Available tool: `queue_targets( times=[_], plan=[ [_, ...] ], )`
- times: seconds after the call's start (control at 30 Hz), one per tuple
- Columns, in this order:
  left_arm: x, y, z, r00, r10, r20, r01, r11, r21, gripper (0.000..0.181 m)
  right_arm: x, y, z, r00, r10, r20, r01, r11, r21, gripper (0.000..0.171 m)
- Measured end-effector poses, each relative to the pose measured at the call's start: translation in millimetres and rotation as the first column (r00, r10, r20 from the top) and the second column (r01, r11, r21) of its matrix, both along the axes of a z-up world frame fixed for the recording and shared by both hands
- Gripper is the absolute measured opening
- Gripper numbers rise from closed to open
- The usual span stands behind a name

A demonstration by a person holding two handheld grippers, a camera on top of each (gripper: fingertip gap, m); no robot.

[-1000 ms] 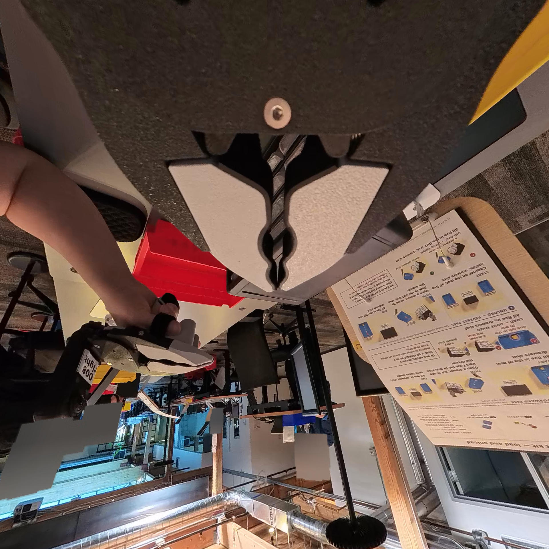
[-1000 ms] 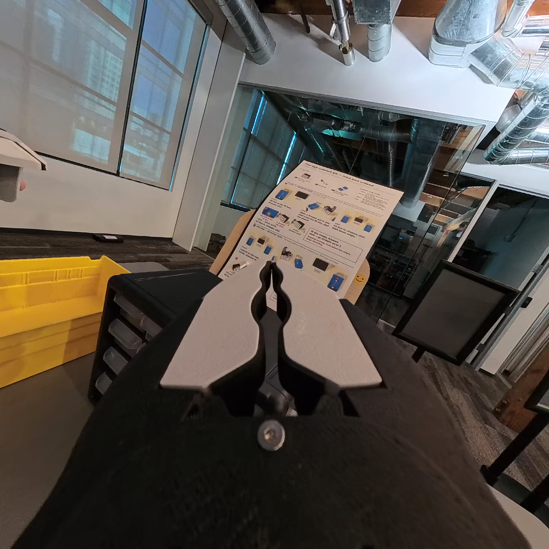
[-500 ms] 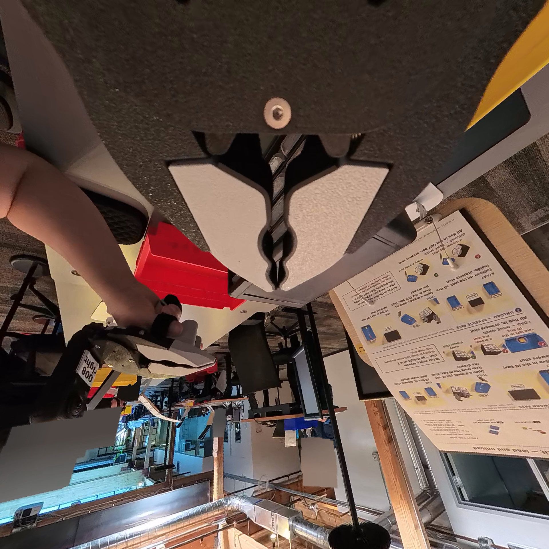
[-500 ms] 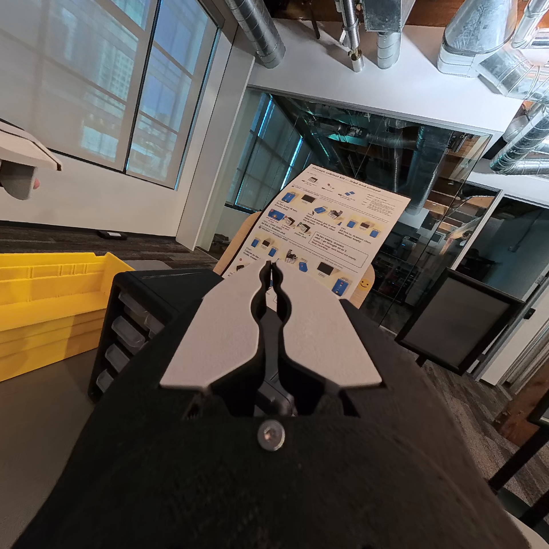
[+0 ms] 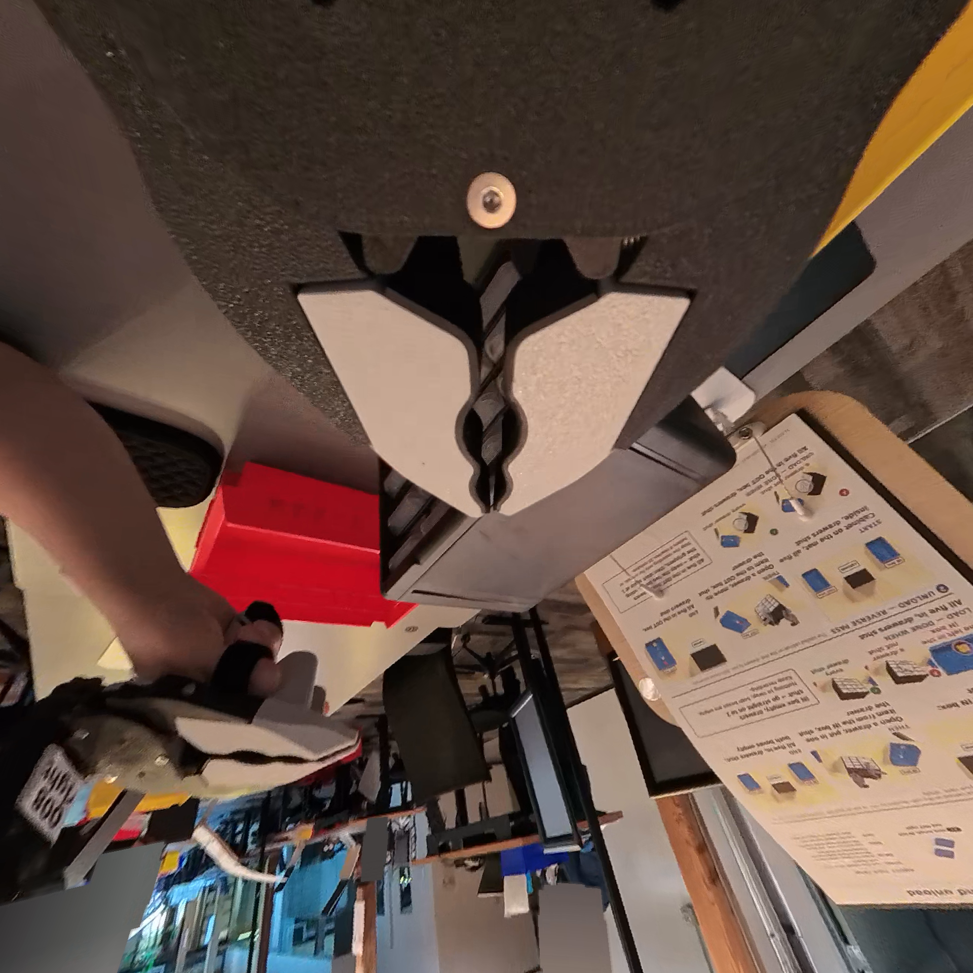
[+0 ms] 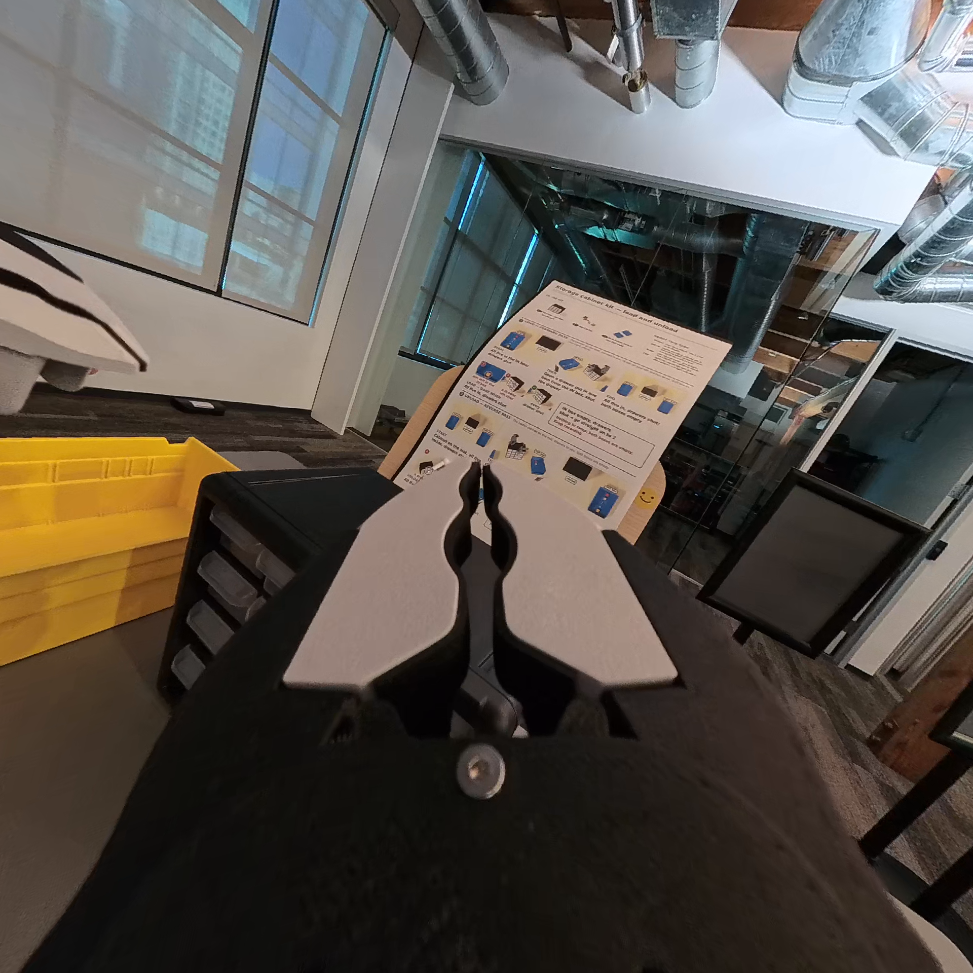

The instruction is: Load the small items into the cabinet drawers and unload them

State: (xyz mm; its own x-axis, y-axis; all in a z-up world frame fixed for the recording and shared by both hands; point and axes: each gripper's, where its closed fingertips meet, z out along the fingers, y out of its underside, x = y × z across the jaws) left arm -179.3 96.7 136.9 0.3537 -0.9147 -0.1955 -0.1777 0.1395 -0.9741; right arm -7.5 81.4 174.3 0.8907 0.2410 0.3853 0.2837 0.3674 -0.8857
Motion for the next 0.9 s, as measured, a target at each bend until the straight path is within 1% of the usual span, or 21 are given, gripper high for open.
queue_targets(
  times=[0.1,0.23,0.33,0.47,0.67,0.9],
  plan=[
    [1,2,-4,0.999,0.024,-0.035,-0.023,0.999,0.032,0.001,1,2,-2,1.000,-0.002,-0.001,0.002,1.000,-0.010,0.002],
    [7,2,-12,0.997,0.015,-0.079,-0.012,0.999,0.032,0.002,-2,6,-7,1.000,0.008,-0.009,-0.008,0.999,-0.039,0.002],
    [8,5,-15,0.994,0.035,-0.101,-0.030,0.998,0.048,0.002,-2,7,-8,1.000,0.009,-0.013,-0.009,0.999,-0.047,0.002],
    [5,10,-10,0.994,0.076,-0.084,-0.069,0.994,0.082,0.002,1,7,-7,1.000,0.002,-0.017,-0.003,0.999,-0.044,0.002],
    [3,10,-9,0.993,0.081,-0.085,-0.074,0.994,0.085,0.002,1,11,-9,1.000,-0.012,0.008,0.012,0.999,-0.030,0.002],
    [4,13,-10,0.991,0.097,-0.095,-0.088,0.991,0.098,0.001,-2,13,-14,0.999,-0.026,0.038,0.028,0.998,-0.051,0.002]
  ],
)
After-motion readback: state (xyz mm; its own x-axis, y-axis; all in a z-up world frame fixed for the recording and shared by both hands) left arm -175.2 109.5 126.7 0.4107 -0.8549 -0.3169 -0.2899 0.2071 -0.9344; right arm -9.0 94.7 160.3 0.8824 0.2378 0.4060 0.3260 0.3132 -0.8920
